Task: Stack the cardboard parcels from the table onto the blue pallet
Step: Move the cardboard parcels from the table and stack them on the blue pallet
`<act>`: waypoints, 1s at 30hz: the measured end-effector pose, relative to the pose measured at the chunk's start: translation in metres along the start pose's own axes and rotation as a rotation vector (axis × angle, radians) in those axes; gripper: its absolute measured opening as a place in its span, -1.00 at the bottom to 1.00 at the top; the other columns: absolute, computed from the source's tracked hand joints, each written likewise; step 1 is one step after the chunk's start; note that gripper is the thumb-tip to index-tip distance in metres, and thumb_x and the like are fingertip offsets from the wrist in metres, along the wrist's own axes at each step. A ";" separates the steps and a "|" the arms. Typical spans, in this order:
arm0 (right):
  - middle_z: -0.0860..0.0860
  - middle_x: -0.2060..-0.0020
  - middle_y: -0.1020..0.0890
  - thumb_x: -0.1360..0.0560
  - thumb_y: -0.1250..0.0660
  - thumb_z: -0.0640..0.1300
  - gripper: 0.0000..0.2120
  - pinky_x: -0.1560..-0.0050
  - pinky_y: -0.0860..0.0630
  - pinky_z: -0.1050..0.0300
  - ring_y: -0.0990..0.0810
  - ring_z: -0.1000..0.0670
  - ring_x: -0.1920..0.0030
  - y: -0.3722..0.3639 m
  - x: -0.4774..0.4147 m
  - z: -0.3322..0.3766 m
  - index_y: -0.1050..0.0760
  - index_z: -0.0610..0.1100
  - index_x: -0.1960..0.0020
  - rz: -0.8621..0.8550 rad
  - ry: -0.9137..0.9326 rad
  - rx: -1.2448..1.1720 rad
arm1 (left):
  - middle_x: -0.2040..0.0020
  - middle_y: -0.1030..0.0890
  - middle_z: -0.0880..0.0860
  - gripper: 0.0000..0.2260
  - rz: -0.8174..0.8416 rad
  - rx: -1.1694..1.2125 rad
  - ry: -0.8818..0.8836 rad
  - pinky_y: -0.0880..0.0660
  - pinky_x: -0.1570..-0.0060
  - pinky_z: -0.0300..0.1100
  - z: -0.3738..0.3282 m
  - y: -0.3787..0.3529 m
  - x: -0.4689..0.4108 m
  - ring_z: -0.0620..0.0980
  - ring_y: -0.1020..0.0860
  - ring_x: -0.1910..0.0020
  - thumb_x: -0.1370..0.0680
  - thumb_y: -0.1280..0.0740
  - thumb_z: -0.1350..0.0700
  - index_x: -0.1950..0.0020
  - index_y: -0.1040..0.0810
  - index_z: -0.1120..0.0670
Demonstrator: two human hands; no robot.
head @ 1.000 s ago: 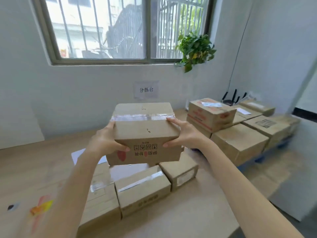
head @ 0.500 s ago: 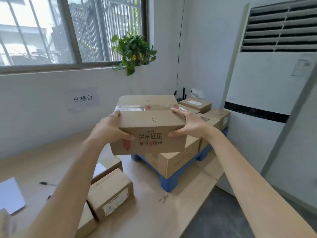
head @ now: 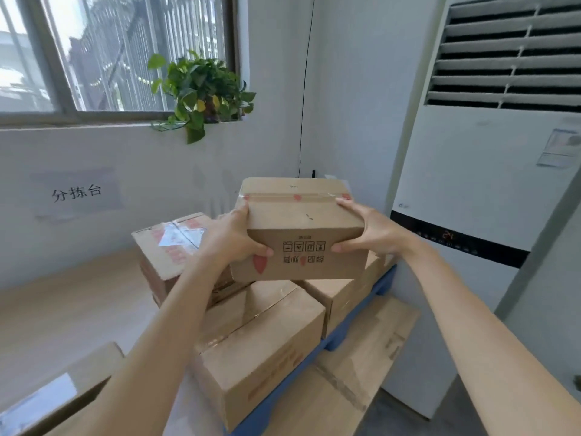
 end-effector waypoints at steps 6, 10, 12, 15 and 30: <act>0.15 -0.47 -0.19 -0.24 -0.62 -0.05 -0.03 -0.29 -0.38 0.11 -0.34 0.00 -0.35 0.043 -0.063 -0.069 -0.15 0.22 -0.48 0.016 0.020 -0.053 | -0.29 -0.44 0.10 0.05 0.031 0.003 0.025 -0.32 0.02 -0.17 -0.028 -0.058 -0.072 0.08 -0.40 -0.27 -0.34 -0.54 -0.01 -0.57 0.14 0.02; 0.18 -0.46 -0.19 -0.18 -0.64 -0.01 -0.03 -0.24 -0.44 0.07 -0.35 -0.02 -0.34 0.056 -0.120 -0.109 -0.20 0.34 -0.42 0.111 0.049 -0.083 | -0.27 -0.41 0.13 0.05 0.048 -0.035 0.122 -0.30 0.05 -0.18 -0.030 -0.093 -0.109 0.11 -0.36 -0.25 -0.35 -0.53 0.02 -0.57 0.16 0.08; 0.16 -0.49 -0.17 -0.09 -0.65 0.15 0.00 -0.32 -0.40 -0.11 -0.30 -0.07 -0.39 0.057 -0.154 -0.125 -0.20 0.41 -0.39 0.143 0.079 -0.053 | -0.17 -0.44 0.11 -0.07 0.047 -0.042 0.178 -0.32 0.05 -0.16 -0.025 -0.103 -0.127 0.07 -0.36 -0.14 -0.33 -0.54 0.02 -0.52 -0.05 0.15; 0.18 -0.48 -0.16 -0.10 -0.64 0.16 -0.01 -0.34 -0.34 -0.05 -0.23 0.01 -0.40 0.051 -0.203 -0.139 -0.19 0.41 -0.40 0.183 0.170 -0.017 | 0.04 -0.41 0.02 -0.35 0.029 -0.103 0.253 -0.28 0.12 -0.16 -0.019 -0.109 -0.147 0.04 -0.35 -0.05 -0.34 -0.54 0.01 -0.31 -0.33 0.16; 0.14 -0.53 -0.07 -0.21 -0.64 -0.17 -0.02 -0.35 -0.20 0.18 -0.15 0.14 -0.43 -0.056 -0.320 -0.170 -0.24 0.18 -0.48 0.455 0.353 -0.215 | -0.09 -0.56 0.06 -0.26 0.032 -0.496 0.555 -0.20 -0.06 -0.09 0.042 -0.113 -0.167 0.10 -0.23 -0.22 -0.28 -0.46 -0.30 -0.33 -0.42 0.07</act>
Point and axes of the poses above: each hand's wrist, its own x-axis away from the middle knuckle, its own y-axis out of the back of the hand, z = x × y, the point moved 1 cm from there along -x, towards the middle knuckle
